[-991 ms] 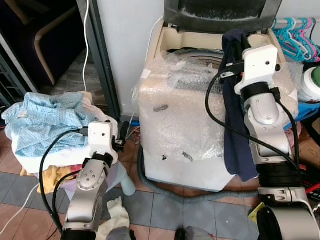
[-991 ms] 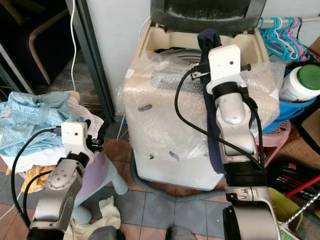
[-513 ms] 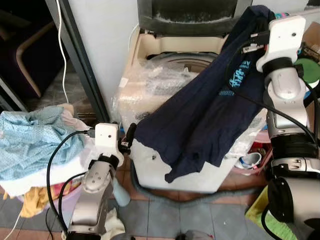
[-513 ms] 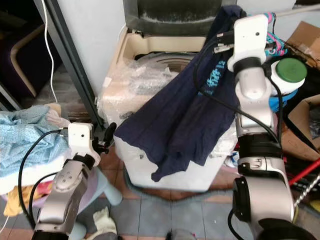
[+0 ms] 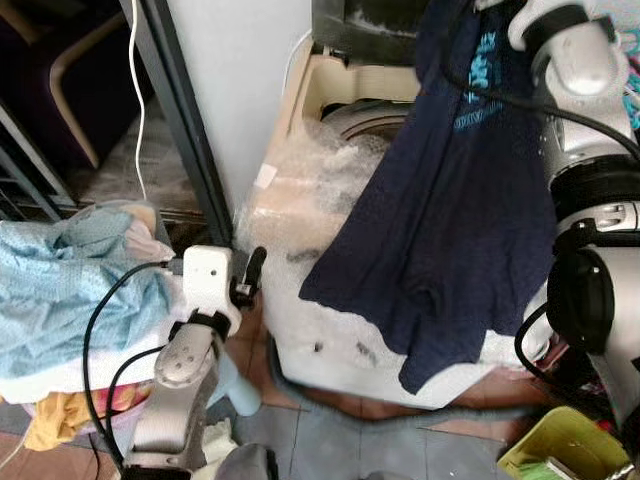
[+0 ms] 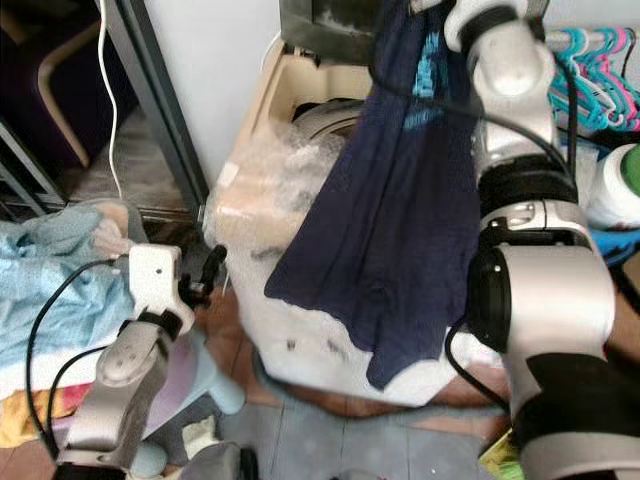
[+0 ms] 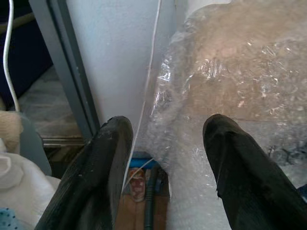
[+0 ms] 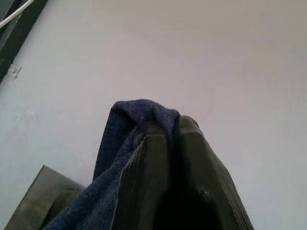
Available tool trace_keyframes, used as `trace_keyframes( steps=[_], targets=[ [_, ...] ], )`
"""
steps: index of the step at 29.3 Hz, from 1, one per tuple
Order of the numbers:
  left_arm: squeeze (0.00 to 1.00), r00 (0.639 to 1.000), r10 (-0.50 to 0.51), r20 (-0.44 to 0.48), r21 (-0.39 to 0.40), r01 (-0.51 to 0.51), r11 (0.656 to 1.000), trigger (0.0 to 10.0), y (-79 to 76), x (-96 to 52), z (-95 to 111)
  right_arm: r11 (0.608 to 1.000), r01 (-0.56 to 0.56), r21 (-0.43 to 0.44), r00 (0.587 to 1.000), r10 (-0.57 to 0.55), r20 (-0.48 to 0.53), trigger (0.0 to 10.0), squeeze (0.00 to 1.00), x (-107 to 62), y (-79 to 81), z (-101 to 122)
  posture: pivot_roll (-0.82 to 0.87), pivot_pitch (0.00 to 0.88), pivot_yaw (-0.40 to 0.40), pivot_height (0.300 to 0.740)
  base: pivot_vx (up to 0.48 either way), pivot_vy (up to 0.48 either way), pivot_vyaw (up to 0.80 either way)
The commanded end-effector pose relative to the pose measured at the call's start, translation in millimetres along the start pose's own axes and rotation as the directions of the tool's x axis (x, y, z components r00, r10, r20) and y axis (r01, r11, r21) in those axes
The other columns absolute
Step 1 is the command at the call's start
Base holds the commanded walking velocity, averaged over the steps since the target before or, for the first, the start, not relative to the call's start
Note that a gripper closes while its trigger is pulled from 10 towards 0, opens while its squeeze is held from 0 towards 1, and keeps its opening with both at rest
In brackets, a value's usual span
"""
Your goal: Clothes washing
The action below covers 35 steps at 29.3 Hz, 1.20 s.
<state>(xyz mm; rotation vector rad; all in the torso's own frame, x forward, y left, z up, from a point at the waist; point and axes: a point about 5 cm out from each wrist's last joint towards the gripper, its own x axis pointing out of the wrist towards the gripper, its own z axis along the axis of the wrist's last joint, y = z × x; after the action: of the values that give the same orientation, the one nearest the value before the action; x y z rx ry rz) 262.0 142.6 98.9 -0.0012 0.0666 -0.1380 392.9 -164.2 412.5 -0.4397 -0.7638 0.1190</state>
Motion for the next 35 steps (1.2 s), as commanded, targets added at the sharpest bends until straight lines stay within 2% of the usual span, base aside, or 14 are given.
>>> trace_keyframes(
  steps=[1, 4, 8, 13, 14, 15, 16, 17, 20, 23, 28, 31, 33, 35],
  targets=[
    [0.00, 1.000, -0.010, -0.001, -0.003, 0.010, 1.000, 10.0, -4.6, 0.8, 1.0, 0.998, 0.054, -0.035, 0.998, -0.053, 0.023, 10.0, 0.00, 1.3, -17.9, 6.6, -0.02, 0.039, 0.007, 0.740, 0.000, 0.000, 0.00],
    [0.00, 1.000, -0.006, -0.007, -0.001, 0.006, 1.000, 10.0, -5.2, 1.7, 0.5, 0.992, 0.093, -0.082, 0.992, -0.085, 0.095, 10.0, 0.00, 17.1, -29.8, 35.9, -0.02, 0.040, 0.001, 0.740, 0.000, 0.000, 0.00],
    [0.00, 1.000, 0.002, -0.008, -0.001, -0.002, 1.000, 10.0, -5.2, 1.6, 0.5, 0.993, 0.087, -0.080, 0.991, -0.079, 0.105, 10.0, 0.00, 21.4, -31.5, 42.4, -0.01, 0.039, -0.009, 0.740, 0.000, 0.000, 0.00],
    [0.00, 1.000, 0.014, -0.009, -0.001, -0.014, 1.000, 10.0, -5.0, 1.3, 1.0, 0.992, -0.126, 0.009, 0.970, 0.125, -0.208, 10.0, 0.00, -8.6, 11.3, -34.6, 0.00, 0.040, -0.012, 0.740, 0.000, 0.000, 0.00],
    [0.00, 1.000, 0.014, -0.009, -0.001, -0.014, 1.000, 10.0, -5.0, 1.3, 1.0, 0.992, -0.126, 0.009, 0.970, 0.125, -0.208, 10.0, 0.00, -8.6, 11.3, -34.6, 0.00, 0.040, -0.012, 0.740, 0.000, 0.000, 0.00],
    [0.00, 1.000, 0.015, -0.009, -0.001, -0.015, 1.000, 10.0, -4.8, 1.2, 1.1, 0.987, -0.151, 0.057, 0.948, 0.161, -0.276, 10.0, 0.30, -18.8, 19.1, -51.3, 0.00, 0.042, -0.011, 0.740, 0.000, 0.000, 0.00],
    [0.00, 1.000, 0.015, -0.010, -0.001, -0.015, 1.000, 10.0, -4.8, 0.8, 1.4, 0.975, -0.183, 0.129, 0.897, 0.219, -0.383, 10.0, 1.00, -37.9, 30.4, -77.5, 0.00, 0.045, -0.005, 0.740, 0.000, 0.000, 0.00],
    [0.00, 1.000, 0.015, -0.010, -0.001, -0.015, 1.000, 10.0, -4.8, 0.8, 1.4, 0.975, -0.183, 0.129, 0.897, 0.219, -0.383, 10.0, 1.00, -37.9, 30.4, -77.5, 0.00, 0.045, -0.005, 0.740, 0.000, 0.000, 0.00],
    [0.00, 1.000, 0.004, -0.018, 0.002, -0.004, 1.000, 10.0, -5.2, 1.2, 0.5, 0.939, -0.264, 0.222, 0.772, 0.343, -0.535, 10.0, 1.00, -77.4, 48.5, -117.0, -0.01, 0.045, 0.000, 0.740, 0.000, 0.000, 0.00],
    [0.00, 1.000, -0.006, -0.022, 0.005, 0.006, 1.000, 10.0, -6.5, 2.6, -0.1, 0.931, -0.290, 0.223, 0.741, 0.365, -0.563, 10.0, 1.00, -85.1, 50.9, -123.3, -0.02, 0.044, 0.004, 0.740, 0.000, 0.000, 0.00],
    [0.00, 1.000, -0.012, -0.021, 0.007, 0.012, 1.000, 10.0, -7.9, 3.8, 0.4, 0.915, -0.302, 0.266, 0.746, 0.401, -0.532, 10.0, 1.00, -87.5, 51.5, -122.9, -0.02, 0.046, 0.004, 0.740, 0.000, 0.000, 0.00],
    [0.00, 1.000, -0.003, -0.025, 0.006, 0.003, 1.000, 10.0, -6.6, 1.8, -0.2, 0.904, -0.293, 0.311, 0.853, 0.394, -0.343, 10.0, 1.00, -71.3, 34.6, -99.1, -0.02, 0.047, 0.000, 0.740, 0.000, 0.000, 0.00],
    [0.00, 1.000, -0.002, -0.026, 0.007, 0.002, 1.000, 10.0, -6.5, 1.3, -0.4, 0.894, -0.312, 0.320, 0.853, 0.412, -0.319, 10.0, 1.00, -71.4, 32.9, -96.8, -0.02, 0.046, -0.001, 0.740, 0.000, 0.000, 0.00],
    [0.00, 1.000, 0.002, -0.027, 0.007, -0.001, 1.000, 10.0, -6.3, -0.2, -0.7, 0.782, -0.467, 0.412, 0.780, 0.584, -0.225, 10.0, 1.00, -88.4, 25.7, -94.1, -0.01, 0.048, -0.003, 0.740, 0.000, 0.000, 0.00]
  ],
)
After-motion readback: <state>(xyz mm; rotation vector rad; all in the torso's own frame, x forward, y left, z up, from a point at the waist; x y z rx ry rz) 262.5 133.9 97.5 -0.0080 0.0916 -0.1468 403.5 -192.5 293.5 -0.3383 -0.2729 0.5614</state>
